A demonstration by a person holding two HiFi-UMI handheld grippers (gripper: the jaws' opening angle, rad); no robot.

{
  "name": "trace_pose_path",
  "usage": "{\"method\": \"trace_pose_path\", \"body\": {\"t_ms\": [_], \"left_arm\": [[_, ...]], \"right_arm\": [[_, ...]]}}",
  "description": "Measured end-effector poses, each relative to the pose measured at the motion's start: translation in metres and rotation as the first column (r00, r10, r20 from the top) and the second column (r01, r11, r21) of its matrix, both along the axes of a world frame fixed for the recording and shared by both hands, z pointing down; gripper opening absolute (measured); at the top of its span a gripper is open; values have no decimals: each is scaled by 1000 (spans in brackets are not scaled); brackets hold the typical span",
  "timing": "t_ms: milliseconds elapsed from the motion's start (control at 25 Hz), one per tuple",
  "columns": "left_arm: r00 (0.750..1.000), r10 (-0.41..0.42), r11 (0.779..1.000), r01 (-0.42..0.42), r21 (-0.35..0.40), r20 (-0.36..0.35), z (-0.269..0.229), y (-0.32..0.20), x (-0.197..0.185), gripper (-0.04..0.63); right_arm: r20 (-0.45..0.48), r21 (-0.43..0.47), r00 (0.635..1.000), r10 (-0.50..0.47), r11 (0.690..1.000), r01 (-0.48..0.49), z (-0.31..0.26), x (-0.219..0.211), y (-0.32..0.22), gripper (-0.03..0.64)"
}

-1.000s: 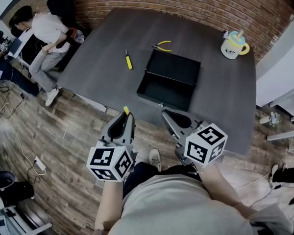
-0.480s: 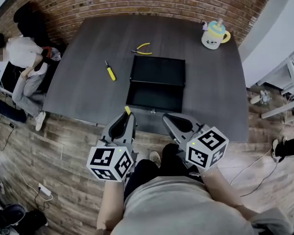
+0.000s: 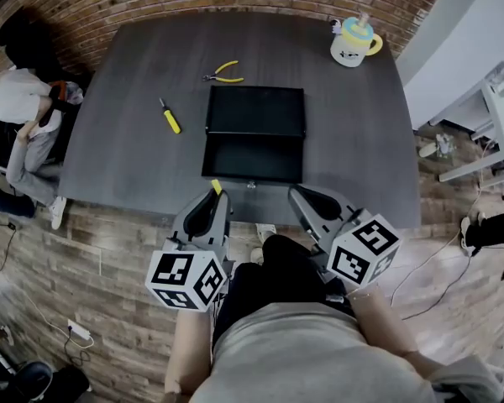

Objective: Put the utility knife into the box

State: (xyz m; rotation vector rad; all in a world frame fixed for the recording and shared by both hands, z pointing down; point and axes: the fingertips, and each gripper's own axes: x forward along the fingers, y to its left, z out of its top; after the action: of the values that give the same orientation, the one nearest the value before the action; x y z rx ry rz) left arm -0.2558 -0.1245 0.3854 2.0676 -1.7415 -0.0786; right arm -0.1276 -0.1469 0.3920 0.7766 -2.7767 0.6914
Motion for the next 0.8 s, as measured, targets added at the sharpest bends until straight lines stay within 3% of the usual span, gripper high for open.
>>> {"method": "trace_pose_path", "body": {"t_ms": [560, 720, 800], "left_arm": [[993, 88, 995, -84, -45, 83, 7, -43, 11, 66], [979, 131, 991, -125, -44, 157, 3, -64, 12, 66], [962, 175, 984, -162, -78, 212, 7, -74, 13, 66]], "right_arm": [[12, -44, 999, 48, 998, -48, 12, 12, -44, 8], [19, -39, 999, 44, 998, -43, 11, 9, -69, 8], [23, -38, 999, 33, 999, -32, 10, 6, -77, 8]]}}
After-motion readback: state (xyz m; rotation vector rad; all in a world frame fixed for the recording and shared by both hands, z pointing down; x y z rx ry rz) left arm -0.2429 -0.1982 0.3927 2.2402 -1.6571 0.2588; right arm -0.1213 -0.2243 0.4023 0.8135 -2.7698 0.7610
